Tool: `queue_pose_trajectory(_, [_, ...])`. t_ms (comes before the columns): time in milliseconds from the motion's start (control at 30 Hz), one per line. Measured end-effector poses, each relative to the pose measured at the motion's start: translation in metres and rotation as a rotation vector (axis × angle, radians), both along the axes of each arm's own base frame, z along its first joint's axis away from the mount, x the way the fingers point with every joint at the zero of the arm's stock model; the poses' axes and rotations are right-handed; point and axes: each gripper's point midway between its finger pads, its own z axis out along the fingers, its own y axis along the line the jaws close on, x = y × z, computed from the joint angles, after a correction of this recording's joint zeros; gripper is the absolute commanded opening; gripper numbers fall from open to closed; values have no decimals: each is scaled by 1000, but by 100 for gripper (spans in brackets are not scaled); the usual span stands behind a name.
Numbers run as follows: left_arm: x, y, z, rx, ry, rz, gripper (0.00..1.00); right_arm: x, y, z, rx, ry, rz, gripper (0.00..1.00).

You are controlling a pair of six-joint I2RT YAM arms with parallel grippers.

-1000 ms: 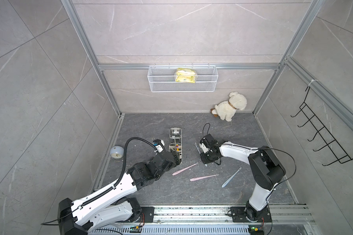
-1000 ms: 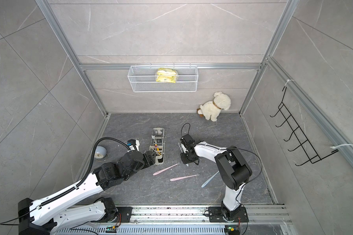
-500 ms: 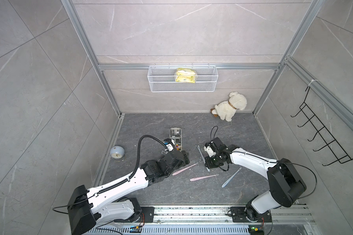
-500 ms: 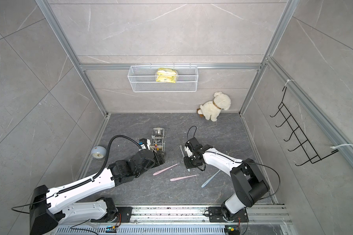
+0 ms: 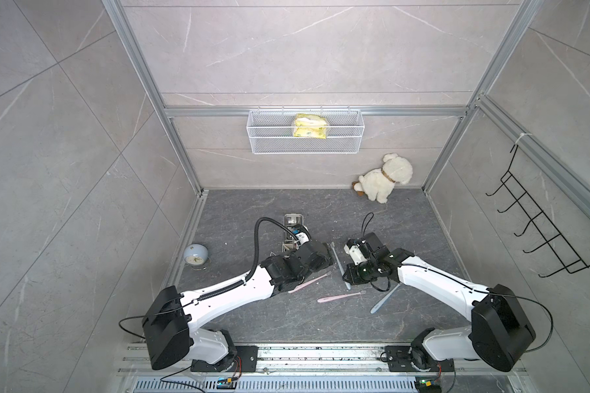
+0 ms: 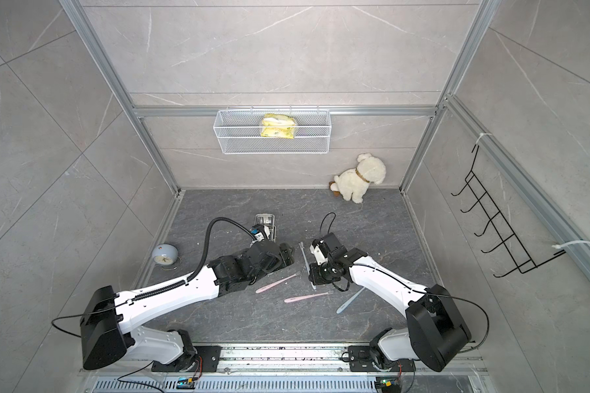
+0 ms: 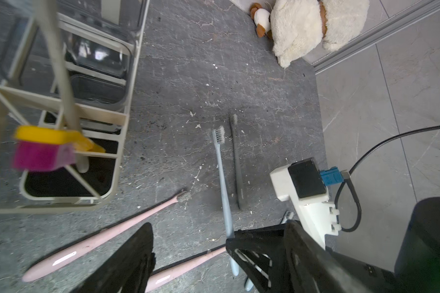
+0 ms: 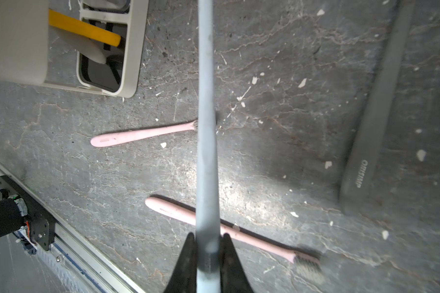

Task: Place the toothbrush into the toothbrush holder
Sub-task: Pick up the toothbrush from the center of the board.

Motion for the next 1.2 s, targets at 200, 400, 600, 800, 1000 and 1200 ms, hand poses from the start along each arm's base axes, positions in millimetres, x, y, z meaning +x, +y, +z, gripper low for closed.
queue_pose_trajectory(200, [7, -18, -10, -11, 24, -12, 81, -4, -1, 8, 24, -13, -10, 14])
queue_pose_trajectory(400, [16, -23, -22, -33, 59, -5, 81, -7, -2, 24, 55, -42, -14, 14])
queue_pose_trajectory(600, [32, -32, -33, -46, 89, 0, 82, -11, -1, 32, 79, -43, -13, 15])
queue_pose_trajectory(800, [46, -49, -42, -74, 114, -20, 80, -15, 2, 40, 111, -47, -12, 14])
queue_pose_trajectory(1000, [57, -57, -52, -79, 135, -25, 72, -18, 4, 46, 132, -52, -2, 14])
queue_pose_trajectory(1200, [65, -57, -59, -85, 153, -20, 56, -25, 5, 46, 144, -44, 6, 15])
